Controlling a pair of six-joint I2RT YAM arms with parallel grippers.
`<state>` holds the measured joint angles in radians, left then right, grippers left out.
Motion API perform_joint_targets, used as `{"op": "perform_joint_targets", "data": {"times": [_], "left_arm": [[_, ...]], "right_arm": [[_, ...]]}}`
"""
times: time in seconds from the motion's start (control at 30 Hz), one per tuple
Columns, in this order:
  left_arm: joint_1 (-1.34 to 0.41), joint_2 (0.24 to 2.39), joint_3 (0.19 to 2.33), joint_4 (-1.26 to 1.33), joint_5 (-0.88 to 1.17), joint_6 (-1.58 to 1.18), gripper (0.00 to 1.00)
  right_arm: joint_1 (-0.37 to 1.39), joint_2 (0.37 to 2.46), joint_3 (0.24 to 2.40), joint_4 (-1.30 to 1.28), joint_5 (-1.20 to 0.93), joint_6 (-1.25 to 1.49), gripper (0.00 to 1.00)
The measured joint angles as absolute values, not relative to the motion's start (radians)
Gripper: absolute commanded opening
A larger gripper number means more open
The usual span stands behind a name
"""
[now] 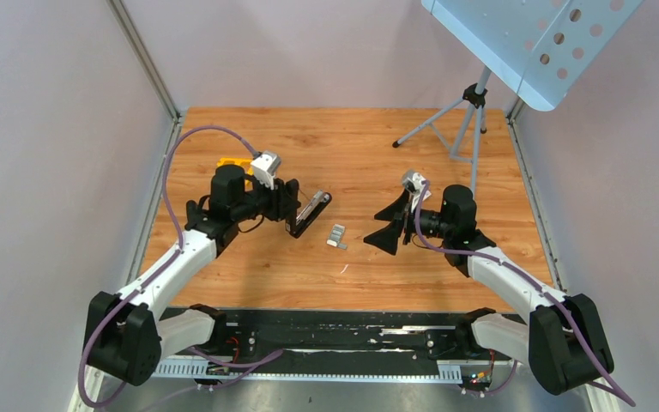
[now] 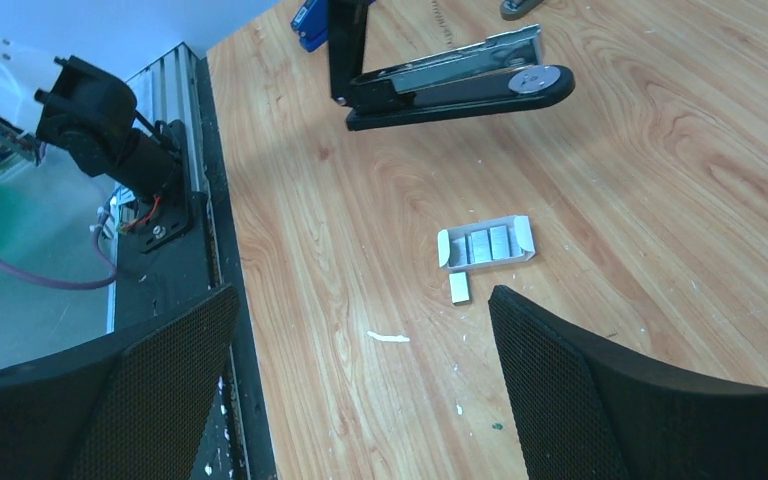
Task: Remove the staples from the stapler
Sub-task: Unload the staple at the center of the board.
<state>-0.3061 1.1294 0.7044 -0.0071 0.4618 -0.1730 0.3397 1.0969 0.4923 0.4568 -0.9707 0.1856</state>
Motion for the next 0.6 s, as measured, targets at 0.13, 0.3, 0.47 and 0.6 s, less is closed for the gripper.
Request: {"op": "perform_joint_targets", "data": {"times": [0.13,0.3,0.47,0.6], "left_arm": [[-0.391,1.091,0.705,0.038,0.474,-0.110,0.00],[-0.458,1.062,0.719,0.070,0.484,-0.046,0.00],[-0.483,1.062,0.739,0.107,0.484,-0.037,0.00],[-0.522,1.062,0.741,0.156,0.472,-0.057,0.00]], "right_arm": [[0.340,1.102,0.497,0.456,-0.925,0.244,0.92],[0.331,1.135,0.544,0.445,-0.862,0.357,0.85],[0.324,1.189,0.604,0.452,-0.835,0.506,0.81],[0.324,1.235,0.626,0.453,-0.828,0.604,0.78]]}}
